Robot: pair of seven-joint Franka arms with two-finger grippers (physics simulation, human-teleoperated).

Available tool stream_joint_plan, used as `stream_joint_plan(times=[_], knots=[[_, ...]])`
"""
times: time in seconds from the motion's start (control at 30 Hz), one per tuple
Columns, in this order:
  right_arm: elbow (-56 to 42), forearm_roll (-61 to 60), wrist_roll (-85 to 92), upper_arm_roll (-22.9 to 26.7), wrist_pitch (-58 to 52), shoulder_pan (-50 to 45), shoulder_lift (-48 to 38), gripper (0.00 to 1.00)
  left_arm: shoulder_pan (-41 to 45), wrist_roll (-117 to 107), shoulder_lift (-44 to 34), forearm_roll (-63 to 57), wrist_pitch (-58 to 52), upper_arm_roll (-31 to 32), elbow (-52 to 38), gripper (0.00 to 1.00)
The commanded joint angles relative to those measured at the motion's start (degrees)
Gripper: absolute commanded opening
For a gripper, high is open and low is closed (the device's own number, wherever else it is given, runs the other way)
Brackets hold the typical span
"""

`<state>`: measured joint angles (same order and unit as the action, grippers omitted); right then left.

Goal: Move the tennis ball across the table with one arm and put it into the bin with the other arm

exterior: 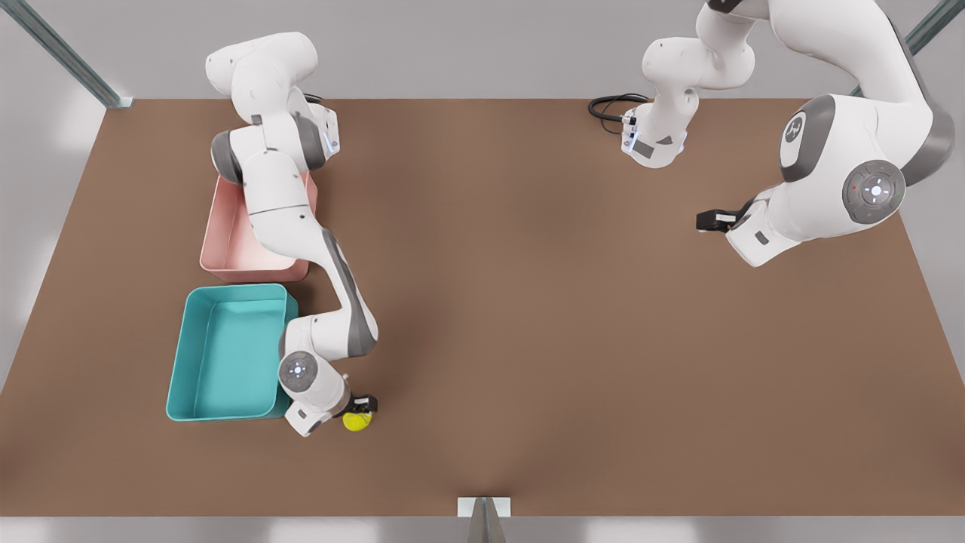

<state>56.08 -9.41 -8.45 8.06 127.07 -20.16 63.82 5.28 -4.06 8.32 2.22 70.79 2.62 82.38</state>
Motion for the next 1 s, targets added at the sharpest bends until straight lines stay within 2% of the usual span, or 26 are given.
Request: stream_joint_plan(times=[0.0,0.83,0.87,0.9,0.93,0.97], knots=[[-0.4,-0.1,-3.0,0.0,1.9,-0.1,0.3,1.0,0.0,-4.2,-0.1,0.0,0.0,0.0,0.0,1.0],[0.7,-0.3,-1.3,-0.9,6.3,-0.3,2.3,1.0,0.0,-4.2,0.3,0.0,0.0,0.0,0.0,1.0],[0.8,-0.3,-1.3,-0.9,6.3,-0.3,2.3,0.97,0.0,-4.2,0.3,0.0,0.0,0.0,0.0,1.0],[0.8,-0.3,-1.2,-0.9,6.3,-0.2,2.3,0.88,0.0,-4.2,0.5,0.0,0.0,0.0,0.0,1.0],[0.9,-0.3,-1.1,-0.9,6.3,-0.2,2.3,0.72,0.0,-4.2,0.5,0.0,0.0,0.0,0.0,1.0],[0.9,-0.3,-1.1,-0.9,6.3,-0.2,2.3,0.63,0.0,-4.2,0.5,0.0,0.0,0.0,0.0,1.0]])
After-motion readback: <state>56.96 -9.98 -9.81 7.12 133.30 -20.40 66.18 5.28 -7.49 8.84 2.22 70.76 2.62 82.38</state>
